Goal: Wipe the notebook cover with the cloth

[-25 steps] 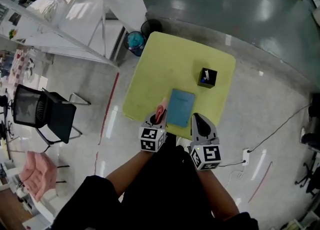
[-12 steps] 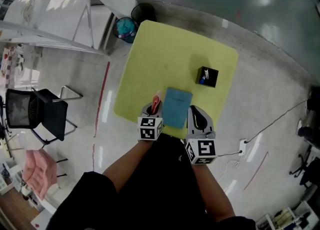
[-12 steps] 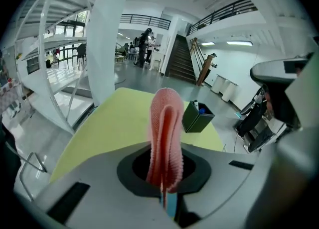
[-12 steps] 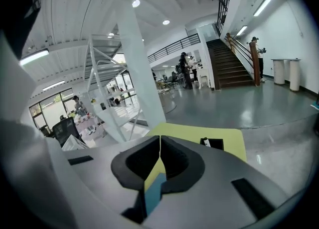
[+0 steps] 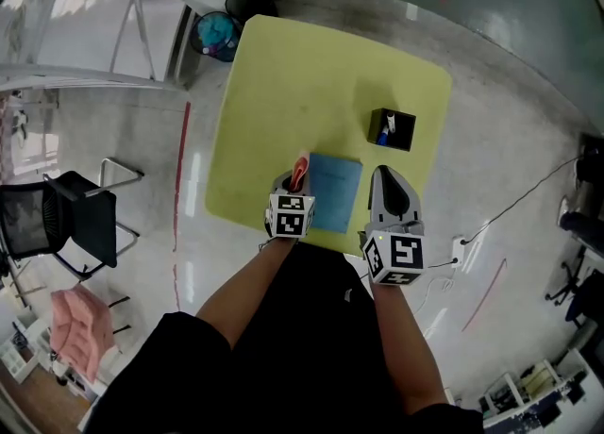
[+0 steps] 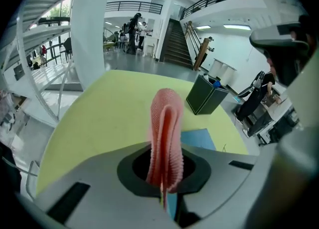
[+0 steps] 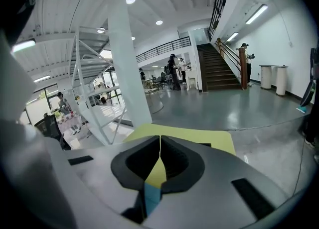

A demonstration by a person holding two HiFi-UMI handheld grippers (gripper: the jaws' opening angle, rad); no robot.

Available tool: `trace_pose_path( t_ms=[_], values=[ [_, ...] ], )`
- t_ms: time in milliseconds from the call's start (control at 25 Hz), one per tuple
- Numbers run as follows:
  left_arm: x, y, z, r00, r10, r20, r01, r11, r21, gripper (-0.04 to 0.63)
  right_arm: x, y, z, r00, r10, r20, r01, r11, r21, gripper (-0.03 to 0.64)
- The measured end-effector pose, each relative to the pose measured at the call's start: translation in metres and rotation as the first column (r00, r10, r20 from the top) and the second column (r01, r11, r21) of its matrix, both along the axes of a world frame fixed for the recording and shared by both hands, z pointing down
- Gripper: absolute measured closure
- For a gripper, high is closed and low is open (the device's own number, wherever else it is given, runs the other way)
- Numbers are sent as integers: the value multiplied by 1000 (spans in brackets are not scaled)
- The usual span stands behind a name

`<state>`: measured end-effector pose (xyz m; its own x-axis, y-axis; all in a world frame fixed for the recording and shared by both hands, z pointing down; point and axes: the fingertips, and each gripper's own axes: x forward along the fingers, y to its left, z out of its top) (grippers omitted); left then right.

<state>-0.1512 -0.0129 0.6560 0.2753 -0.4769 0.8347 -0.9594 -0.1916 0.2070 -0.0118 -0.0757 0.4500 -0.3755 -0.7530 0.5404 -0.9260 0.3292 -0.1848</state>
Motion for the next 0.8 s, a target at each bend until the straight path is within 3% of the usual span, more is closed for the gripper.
trace_pose_path(
  t_ms=[160,360,800],
  values=[
    [4,1,21,1000,26,-17,-27,998,-64,572,-1,-4,8,999,-8,-42,8,1000,-7,584],
    [16,3,38,997,69,-25,-71,994,-88,572,-4,-7,10,999,-19,-44,19,1000,-8,584],
    [15,-2,48,1000,11,16,-10,996,-89,572,0,16,46,999,-41,-7,40,996,-81,584]
  ],
)
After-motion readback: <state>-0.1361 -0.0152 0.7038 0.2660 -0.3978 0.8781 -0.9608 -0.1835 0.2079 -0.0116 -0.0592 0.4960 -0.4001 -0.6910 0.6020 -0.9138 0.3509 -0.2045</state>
